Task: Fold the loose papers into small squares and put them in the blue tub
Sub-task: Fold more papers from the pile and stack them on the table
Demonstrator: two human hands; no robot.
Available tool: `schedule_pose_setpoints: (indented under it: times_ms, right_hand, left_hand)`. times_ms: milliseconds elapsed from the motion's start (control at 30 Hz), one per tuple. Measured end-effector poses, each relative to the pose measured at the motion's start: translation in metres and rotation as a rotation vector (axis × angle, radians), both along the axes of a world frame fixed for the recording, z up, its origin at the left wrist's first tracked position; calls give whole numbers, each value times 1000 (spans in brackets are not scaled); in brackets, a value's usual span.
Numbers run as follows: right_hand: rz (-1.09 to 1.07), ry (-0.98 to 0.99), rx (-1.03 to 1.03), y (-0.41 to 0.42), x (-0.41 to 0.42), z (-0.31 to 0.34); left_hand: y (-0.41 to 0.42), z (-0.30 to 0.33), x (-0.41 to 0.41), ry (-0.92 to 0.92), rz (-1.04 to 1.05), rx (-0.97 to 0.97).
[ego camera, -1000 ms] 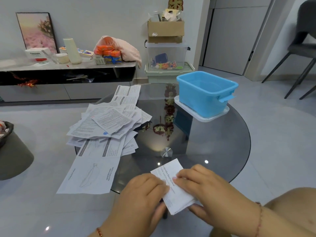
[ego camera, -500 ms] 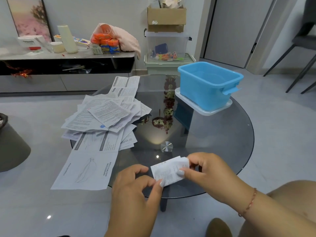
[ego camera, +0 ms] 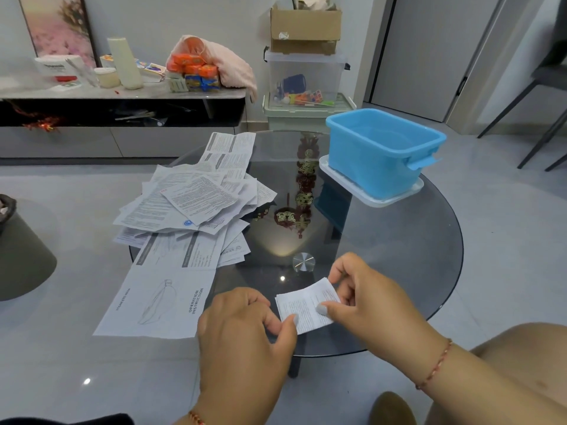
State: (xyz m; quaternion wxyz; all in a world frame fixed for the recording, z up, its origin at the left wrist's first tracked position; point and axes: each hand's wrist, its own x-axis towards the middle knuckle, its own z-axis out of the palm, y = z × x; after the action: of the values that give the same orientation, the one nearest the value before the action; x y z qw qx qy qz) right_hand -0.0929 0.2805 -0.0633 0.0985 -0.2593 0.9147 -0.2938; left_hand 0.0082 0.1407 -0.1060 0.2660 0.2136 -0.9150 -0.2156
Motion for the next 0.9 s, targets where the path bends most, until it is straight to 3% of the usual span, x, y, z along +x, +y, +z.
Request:
schedule_pose_setpoints:
  times_ms: [467,667,900]
  right_hand:
    - [10,2,18,7,-9,3]
    - [83,192,154,-4,2,5]
    - [97,117,255,-6,-8,3]
  left_hand:
    - [-15,-6,1,123,-224,-6]
    - [-15,1,1,13,-212,95]
    - [-17,21,-5,-125,-217,265]
